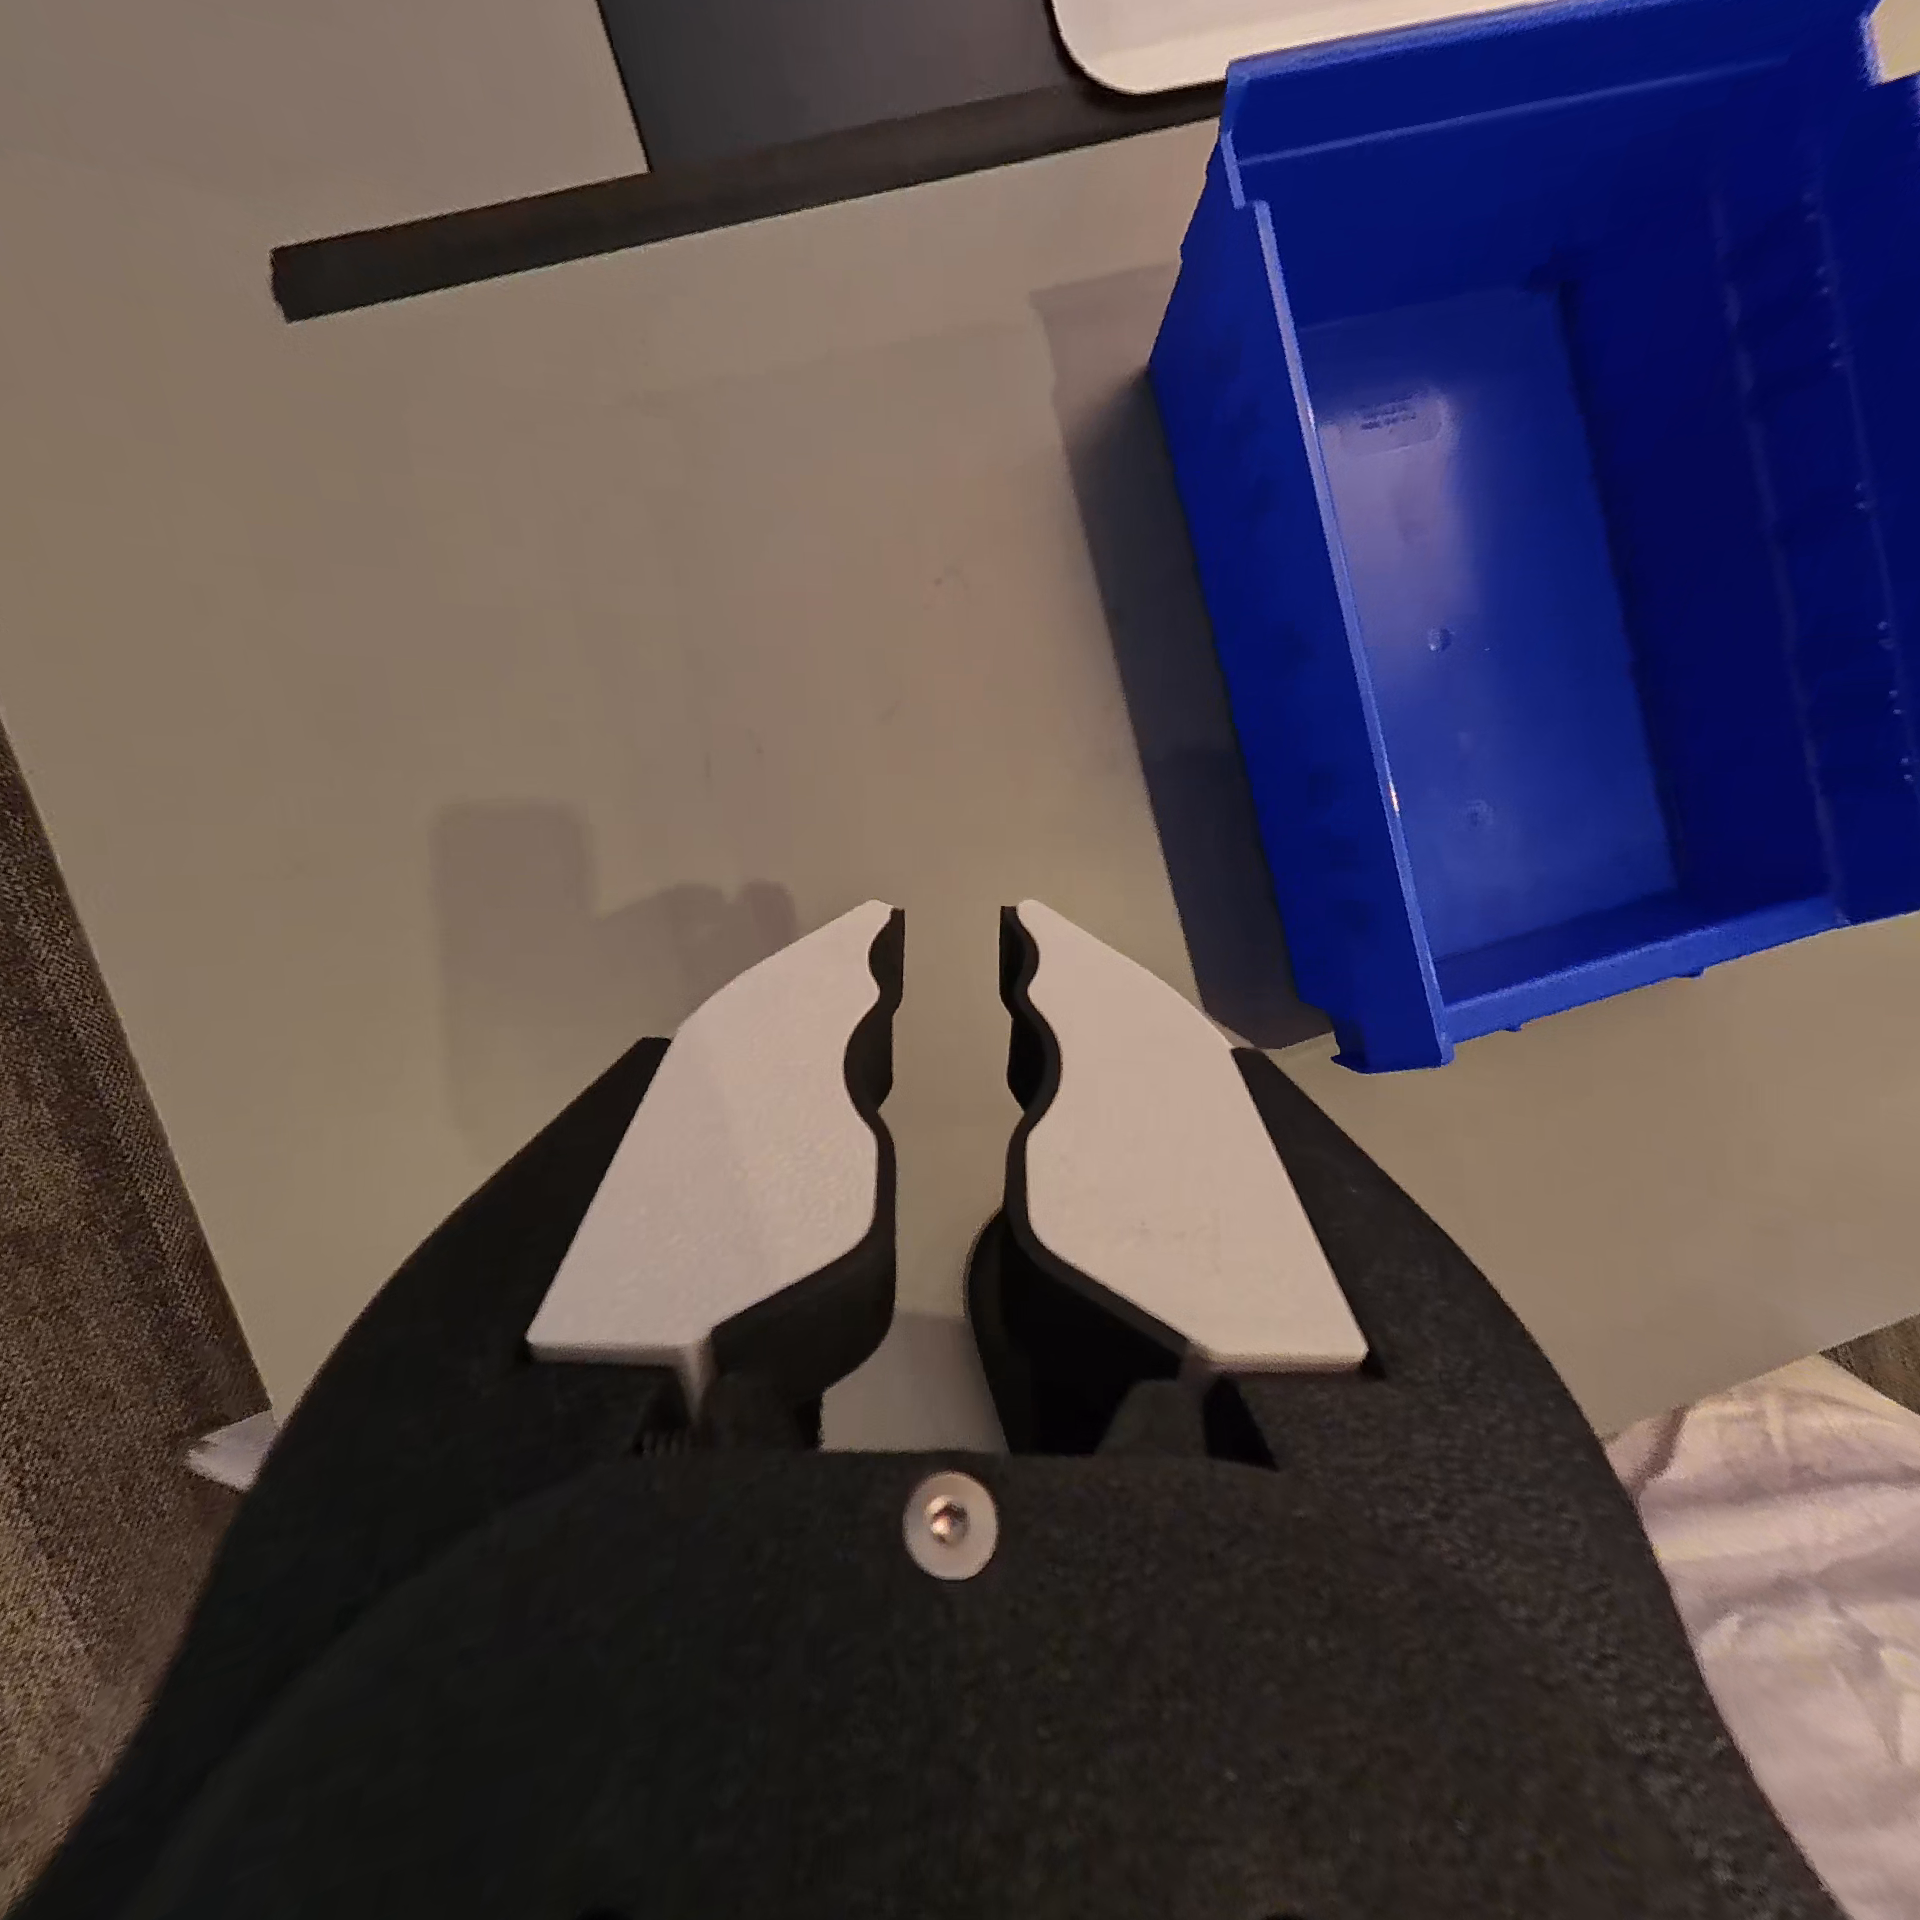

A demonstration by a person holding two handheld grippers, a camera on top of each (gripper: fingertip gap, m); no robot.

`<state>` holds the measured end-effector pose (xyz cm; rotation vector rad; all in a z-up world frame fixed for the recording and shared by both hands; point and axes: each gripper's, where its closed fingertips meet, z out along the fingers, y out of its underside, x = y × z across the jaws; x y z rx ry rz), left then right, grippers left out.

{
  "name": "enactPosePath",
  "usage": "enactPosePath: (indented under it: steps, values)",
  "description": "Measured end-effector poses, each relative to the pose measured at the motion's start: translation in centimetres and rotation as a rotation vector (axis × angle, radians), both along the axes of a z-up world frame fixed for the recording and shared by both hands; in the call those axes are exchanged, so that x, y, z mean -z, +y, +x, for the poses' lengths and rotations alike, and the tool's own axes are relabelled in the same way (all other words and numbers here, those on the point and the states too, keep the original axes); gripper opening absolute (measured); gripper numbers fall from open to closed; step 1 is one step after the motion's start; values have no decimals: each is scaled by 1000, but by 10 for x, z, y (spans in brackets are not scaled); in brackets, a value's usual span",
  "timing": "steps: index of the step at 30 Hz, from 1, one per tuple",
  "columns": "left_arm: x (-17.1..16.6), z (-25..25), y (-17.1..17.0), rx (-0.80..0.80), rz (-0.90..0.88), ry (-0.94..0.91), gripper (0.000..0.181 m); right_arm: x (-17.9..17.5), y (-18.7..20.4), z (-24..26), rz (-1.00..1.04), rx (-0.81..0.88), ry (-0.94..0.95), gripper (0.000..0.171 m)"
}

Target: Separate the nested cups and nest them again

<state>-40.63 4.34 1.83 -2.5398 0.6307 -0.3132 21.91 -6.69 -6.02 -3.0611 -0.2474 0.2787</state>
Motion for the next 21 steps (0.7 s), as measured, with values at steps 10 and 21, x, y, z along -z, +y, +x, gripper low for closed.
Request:
enactPosePath:
  steps: [10, 21]
  values:
    - [-16, -47, -3, -184, 73, 8, 21, -136, 51, -97, 10, -178, -63, 5]
    - [-63, -129, -35, -506, 311, -49, 56, -143, 143, -348, 41, -535, 61, 5]
